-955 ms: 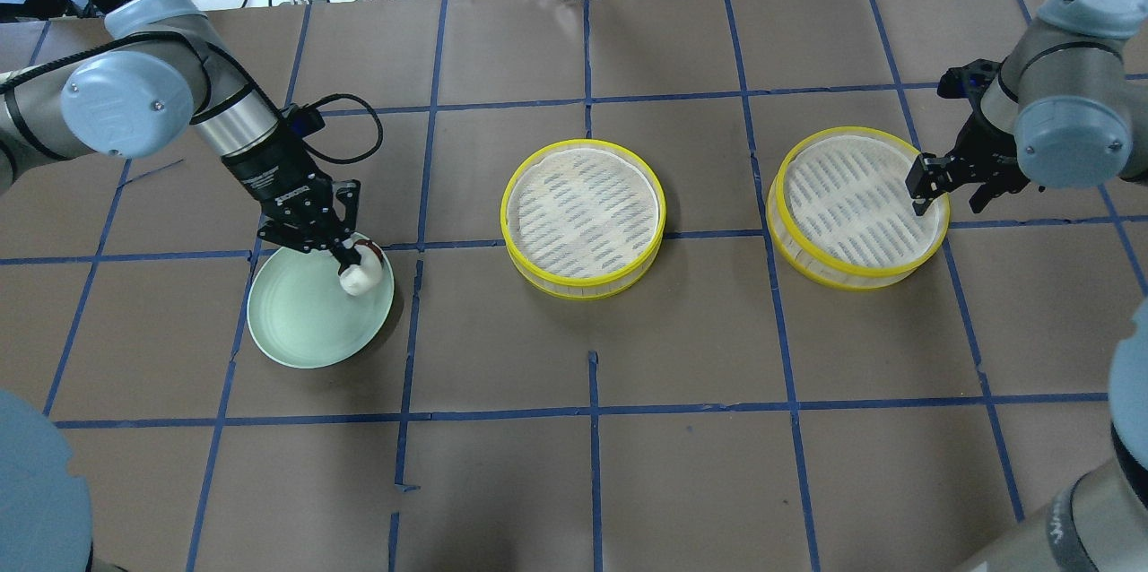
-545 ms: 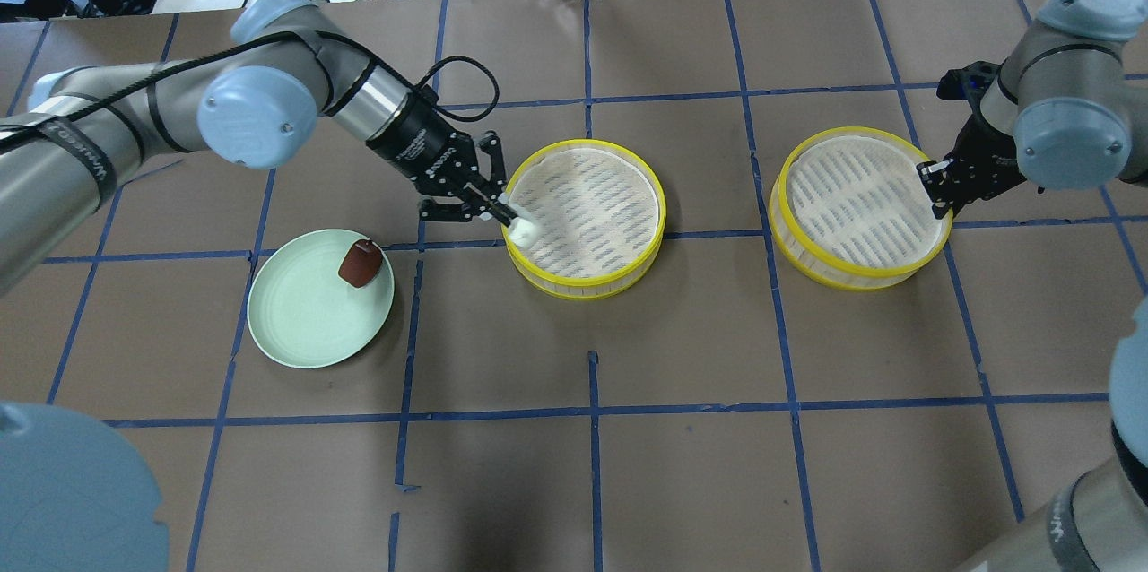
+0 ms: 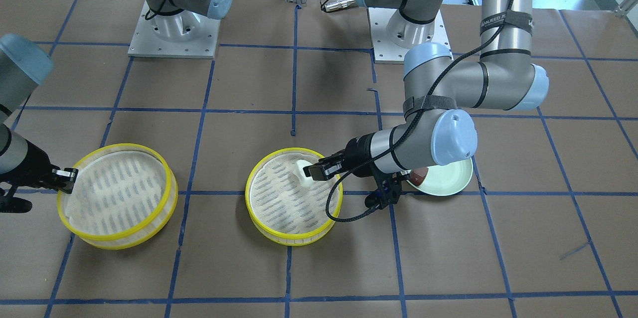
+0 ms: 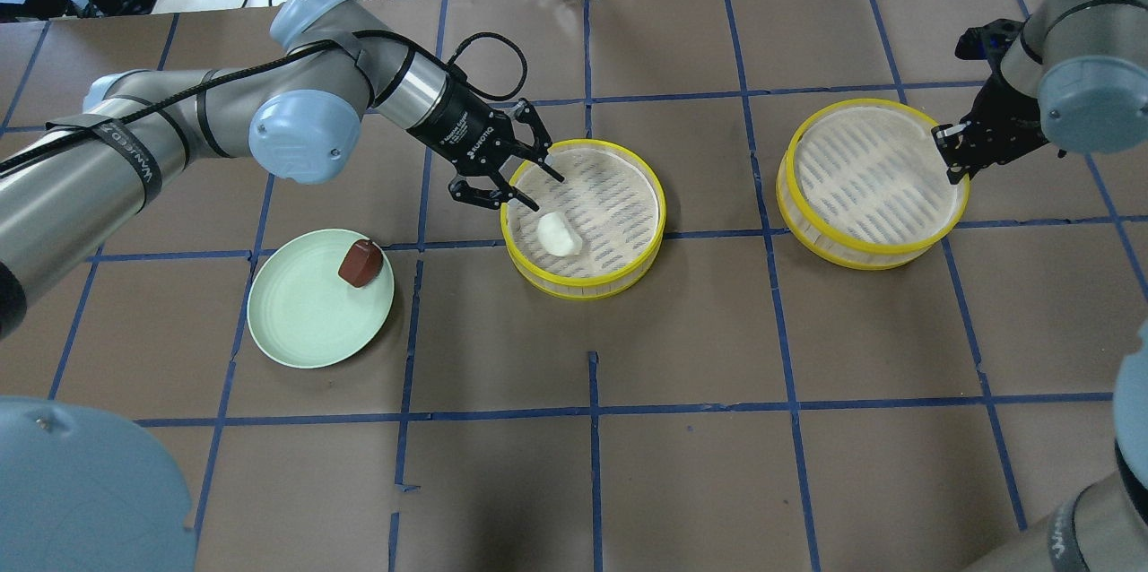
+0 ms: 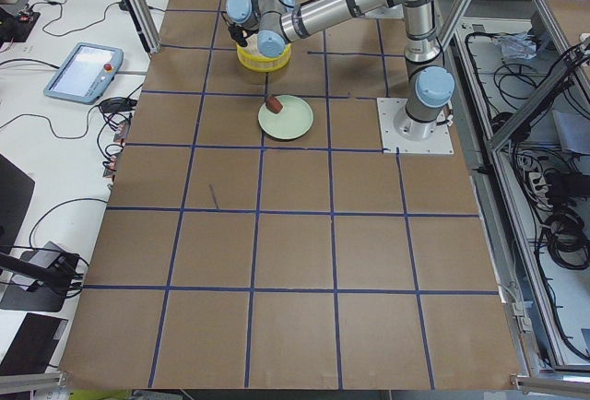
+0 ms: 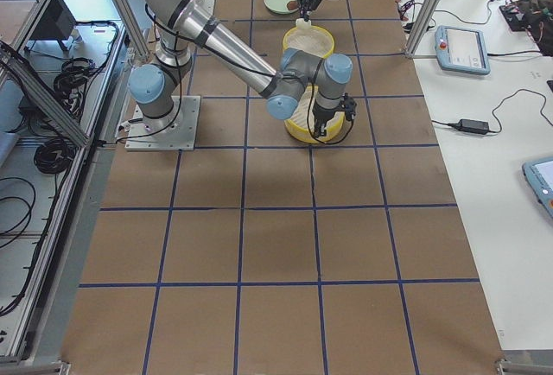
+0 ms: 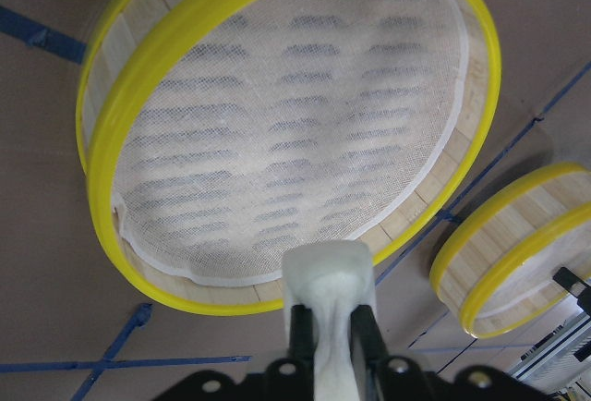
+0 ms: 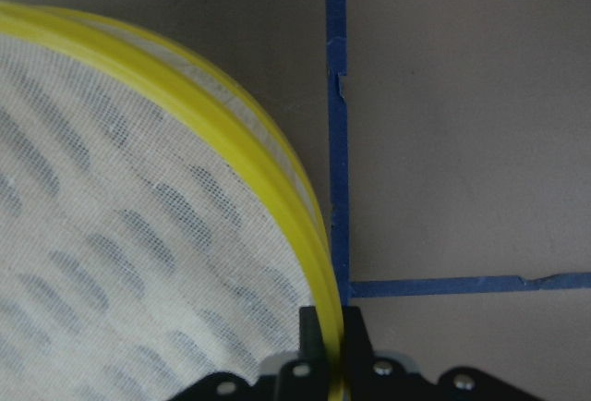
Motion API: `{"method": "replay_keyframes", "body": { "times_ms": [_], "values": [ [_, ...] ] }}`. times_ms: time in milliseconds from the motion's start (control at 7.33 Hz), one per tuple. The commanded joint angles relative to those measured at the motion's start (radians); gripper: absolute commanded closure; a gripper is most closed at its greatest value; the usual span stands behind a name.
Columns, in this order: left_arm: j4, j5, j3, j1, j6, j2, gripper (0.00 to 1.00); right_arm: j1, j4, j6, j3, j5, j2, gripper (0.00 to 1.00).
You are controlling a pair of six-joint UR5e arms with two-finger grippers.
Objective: Stack buns with steamer
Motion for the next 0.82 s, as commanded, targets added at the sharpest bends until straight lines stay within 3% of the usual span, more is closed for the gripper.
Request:
{"method": "replay_keyframes", "body": {
  "times_ms": [0, 136, 409, 545, 682],
  "values": [
    [0.008, 0.011, 0.003, 0.001, 0.004, 0.001, 0.0, 0.046, 0.114, 0.079, -0.07, 0.032, -0.042, 0.92],
    [0.005, 0.094, 0.003, 0.01, 0.041, 0.01, 0.0, 0.12, 0.167, 0.158, -0.104, 0.029, -0.067, 0.92],
    [-0.057, 0.375, -0.012, 0.076, 0.409, 0.034, 0.0, 0.297, 0.214, 0.44, -0.144, 0.02, -0.079, 0.92],
    [-0.061, 0.605, -0.02, 0.091, 0.592, 0.037, 0.0, 0.383, 0.214, 0.591, -0.141, 0.018, -0.079, 0.92],
    [-0.059, 0.773, -0.046, 0.093, 0.698, 0.037, 0.0, 0.464, 0.197, 0.71, -0.141, 0.018, -0.066, 0.92]
  ]
}}
